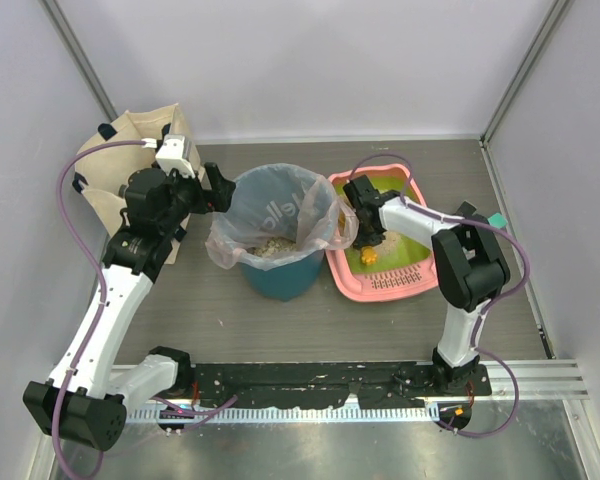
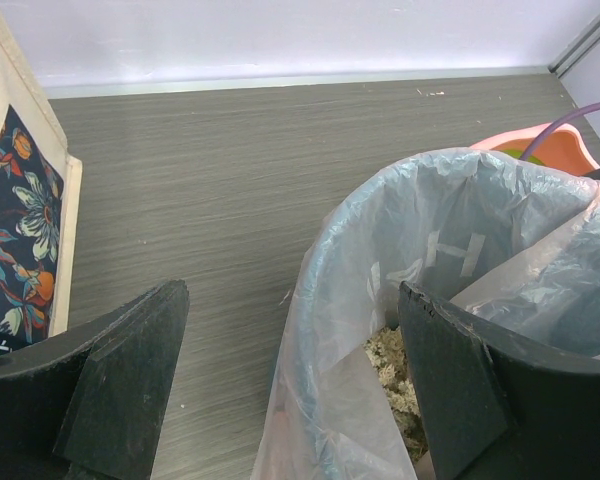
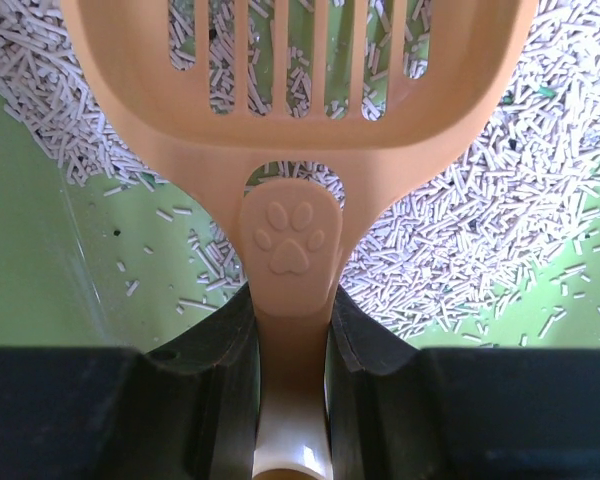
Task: Clean the litter box
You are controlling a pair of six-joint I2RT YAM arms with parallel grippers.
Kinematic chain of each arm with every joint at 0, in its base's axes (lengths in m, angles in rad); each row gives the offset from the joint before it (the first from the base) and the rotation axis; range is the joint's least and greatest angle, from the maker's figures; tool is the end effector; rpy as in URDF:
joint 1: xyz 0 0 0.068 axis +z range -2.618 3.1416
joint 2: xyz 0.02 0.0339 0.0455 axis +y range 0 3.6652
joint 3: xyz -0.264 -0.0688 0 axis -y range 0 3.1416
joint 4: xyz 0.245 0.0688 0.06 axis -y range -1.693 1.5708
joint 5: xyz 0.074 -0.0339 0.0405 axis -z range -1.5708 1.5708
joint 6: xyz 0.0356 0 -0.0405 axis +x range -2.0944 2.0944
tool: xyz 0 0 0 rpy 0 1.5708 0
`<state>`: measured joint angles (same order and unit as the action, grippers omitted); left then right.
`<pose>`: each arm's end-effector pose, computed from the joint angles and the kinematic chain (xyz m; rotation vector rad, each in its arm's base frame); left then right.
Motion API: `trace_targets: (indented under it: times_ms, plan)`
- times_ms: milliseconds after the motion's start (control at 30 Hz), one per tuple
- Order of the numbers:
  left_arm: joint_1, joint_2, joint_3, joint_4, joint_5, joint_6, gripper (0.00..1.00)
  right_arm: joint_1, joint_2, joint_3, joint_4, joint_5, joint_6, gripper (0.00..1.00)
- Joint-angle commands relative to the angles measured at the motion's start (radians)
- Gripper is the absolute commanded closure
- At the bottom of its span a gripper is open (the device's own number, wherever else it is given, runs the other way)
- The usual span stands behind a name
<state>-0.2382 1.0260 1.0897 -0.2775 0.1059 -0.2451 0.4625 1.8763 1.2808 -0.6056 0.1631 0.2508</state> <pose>0.2234 -0.0581 0.3915 0.0708 1.8035 -0.4407 0.3385 0.1623 0.1758 -0.2478 2.7283 -0.0310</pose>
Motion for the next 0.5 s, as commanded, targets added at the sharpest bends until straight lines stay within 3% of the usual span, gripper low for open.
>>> trace_targets:
  times_ms: [0, 467]
  plan:
    - [-0.004, -0.001, -0.001, 0.043, 0.005, 0.013, 0.11, -0.004, -0.08, -0.037, 0.147, 0.041, 0.033, 0.99]
    - [-0.004, -0.001, -0.005, 0.049, 0.017, 0.017, 0.11, -0.005, -0.16, -0.236, 0.389, 0.043, 0.054, 0.99]
